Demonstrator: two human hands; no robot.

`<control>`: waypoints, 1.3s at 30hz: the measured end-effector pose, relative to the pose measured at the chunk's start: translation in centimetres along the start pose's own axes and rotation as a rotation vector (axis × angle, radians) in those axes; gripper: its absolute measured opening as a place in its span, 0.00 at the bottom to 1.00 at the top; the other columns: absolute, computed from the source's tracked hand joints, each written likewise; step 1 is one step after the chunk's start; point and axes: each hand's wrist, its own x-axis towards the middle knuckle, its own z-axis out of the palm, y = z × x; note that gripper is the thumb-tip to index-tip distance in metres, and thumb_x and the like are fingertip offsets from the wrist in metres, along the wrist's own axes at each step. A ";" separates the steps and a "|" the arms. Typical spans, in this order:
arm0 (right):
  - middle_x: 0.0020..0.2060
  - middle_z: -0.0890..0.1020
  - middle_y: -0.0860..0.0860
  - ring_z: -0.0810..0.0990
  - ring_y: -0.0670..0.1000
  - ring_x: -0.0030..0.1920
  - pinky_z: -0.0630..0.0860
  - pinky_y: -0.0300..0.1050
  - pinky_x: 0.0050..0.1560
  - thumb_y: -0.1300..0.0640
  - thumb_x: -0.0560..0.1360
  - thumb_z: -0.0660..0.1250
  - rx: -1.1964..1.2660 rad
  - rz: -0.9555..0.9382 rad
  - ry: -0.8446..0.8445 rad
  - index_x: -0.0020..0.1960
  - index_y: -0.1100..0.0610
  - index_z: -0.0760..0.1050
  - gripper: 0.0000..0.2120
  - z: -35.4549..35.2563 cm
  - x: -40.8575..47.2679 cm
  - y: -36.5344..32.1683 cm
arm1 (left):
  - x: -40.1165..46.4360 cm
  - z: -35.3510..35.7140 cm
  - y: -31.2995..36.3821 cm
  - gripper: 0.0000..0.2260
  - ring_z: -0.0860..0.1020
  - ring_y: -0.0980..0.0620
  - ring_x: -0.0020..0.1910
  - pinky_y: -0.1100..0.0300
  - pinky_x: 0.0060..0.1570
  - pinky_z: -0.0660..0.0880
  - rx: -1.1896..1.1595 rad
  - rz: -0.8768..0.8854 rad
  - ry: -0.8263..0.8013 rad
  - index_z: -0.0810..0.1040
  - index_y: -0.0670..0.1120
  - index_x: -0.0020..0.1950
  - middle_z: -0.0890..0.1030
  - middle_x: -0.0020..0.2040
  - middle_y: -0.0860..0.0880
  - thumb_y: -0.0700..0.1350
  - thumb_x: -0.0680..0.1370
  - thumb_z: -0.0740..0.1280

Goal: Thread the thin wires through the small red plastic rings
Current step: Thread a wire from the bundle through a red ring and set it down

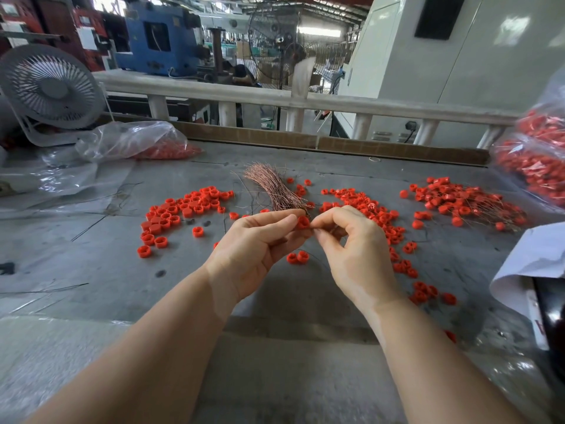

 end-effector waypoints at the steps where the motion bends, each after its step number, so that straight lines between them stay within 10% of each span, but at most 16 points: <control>1: 0.36 0.78 0.50 0.74 0.46 0.36 0.72 0.44 0.42 0.67 0.71 0.69 0.001 0.000 0.000 0.40 0.57 0.80 0.06 0.0 0.0 0.0 | 0.0 0.0 0.0 0.08 0.83 0.51 0.36 0.64 0.41 0.79 0.002 0.001 0.002 0.81 0.38 0.44 0.84 0.37 0.43 0.32 0.75 0.62; 39: 0.37 0.79 0.49 0.75 0.46 0.37 0.74 0.41 0.42 0.68 0.71 0.68 0.021 0.021 0.036 0.41 0.58 0.80 0.06 -0.1 0.2 0.3 | 0.1 0.0 -0.2 0.11 0.84 0.48 0.40 0.65 0.41 0.80 -0.091 -0.001 -0.063 0.82 0.38 0.42 0.84 0.41 0.40 0.28 0.72 0.61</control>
